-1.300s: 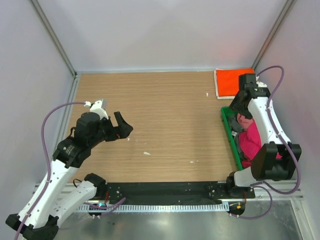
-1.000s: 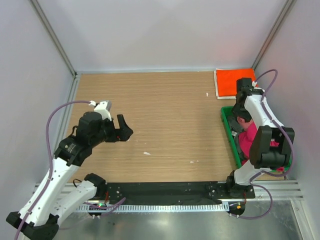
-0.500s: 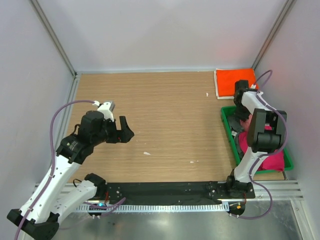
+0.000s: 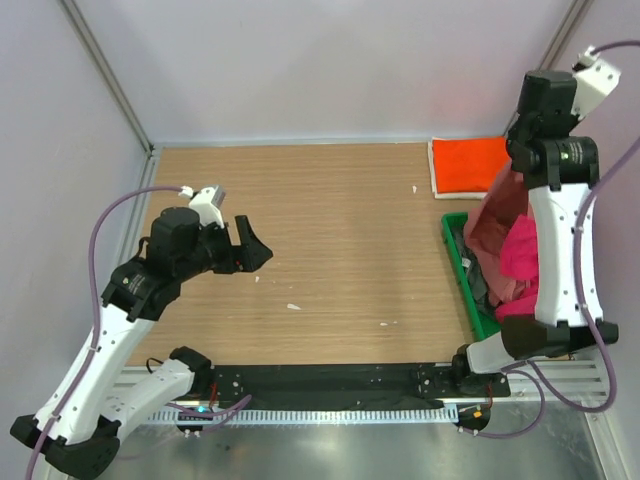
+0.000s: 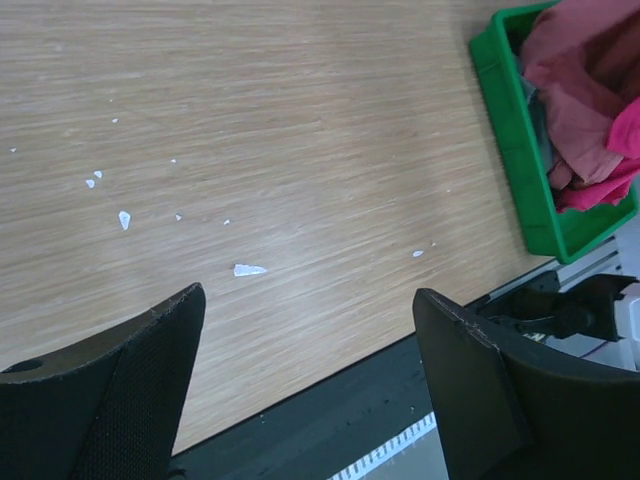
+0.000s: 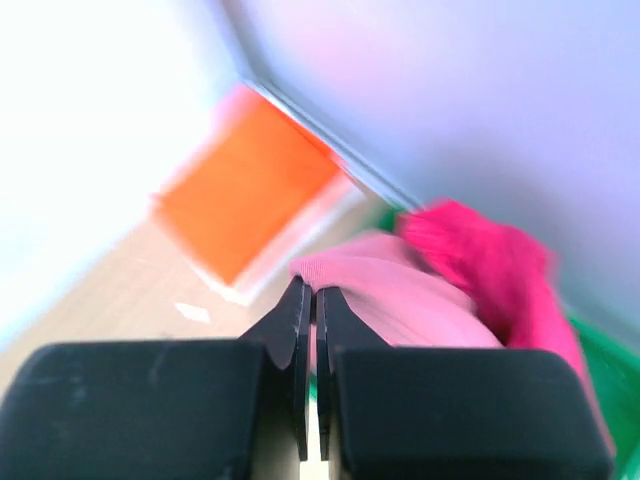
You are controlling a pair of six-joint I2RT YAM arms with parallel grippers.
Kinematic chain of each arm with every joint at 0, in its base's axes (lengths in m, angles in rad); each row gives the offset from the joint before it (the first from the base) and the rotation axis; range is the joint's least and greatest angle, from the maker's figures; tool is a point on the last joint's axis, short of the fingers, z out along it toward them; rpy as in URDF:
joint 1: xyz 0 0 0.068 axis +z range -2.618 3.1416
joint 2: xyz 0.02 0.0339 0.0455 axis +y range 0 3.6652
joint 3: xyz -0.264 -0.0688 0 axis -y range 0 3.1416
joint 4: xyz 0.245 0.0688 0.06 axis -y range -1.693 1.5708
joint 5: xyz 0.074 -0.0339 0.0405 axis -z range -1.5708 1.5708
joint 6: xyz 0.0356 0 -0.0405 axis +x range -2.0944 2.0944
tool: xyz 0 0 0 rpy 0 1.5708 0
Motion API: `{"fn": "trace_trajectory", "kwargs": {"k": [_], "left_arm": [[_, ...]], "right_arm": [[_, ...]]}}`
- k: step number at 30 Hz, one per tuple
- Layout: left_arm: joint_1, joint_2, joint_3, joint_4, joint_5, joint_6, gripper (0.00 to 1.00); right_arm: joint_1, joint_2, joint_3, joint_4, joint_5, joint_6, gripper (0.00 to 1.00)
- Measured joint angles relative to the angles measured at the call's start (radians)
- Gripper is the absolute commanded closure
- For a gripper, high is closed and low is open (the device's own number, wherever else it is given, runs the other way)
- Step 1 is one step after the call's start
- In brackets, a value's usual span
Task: Fold and stack the t-shirts
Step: Grab the tshirt from the pile, then move the tshirt to the center of the board
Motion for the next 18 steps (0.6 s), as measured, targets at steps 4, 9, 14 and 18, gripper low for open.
{"fn": "trace_trajectory", "kwargs": {"k": [4,9,14,18], "left_arm": [[0.000,0.003,0.036,-0.001,0.012,-0.039,0.15],[0.000,-0.019,0.044,-0.012,0.015,-0.100,0.15],[0.000,-0.087,0.044,-0.034,-0.016,-0.154,0.12],[0.000,-0.148,0.045,-0.049,-0.061,-0.191,0.06]], "right_arm": [[0.210,-0.034,0.294,0.037,0.040,-0.077,0.99],[0.237,-0.069,0.515,0.124,-0.095,-0.107,0.99],[0.233,-0.138,0.474,0.285,-0.467,0.075,0.99],[0.330,-0.149,0.348,0.537,-0.758,0.336,0.99]]}}
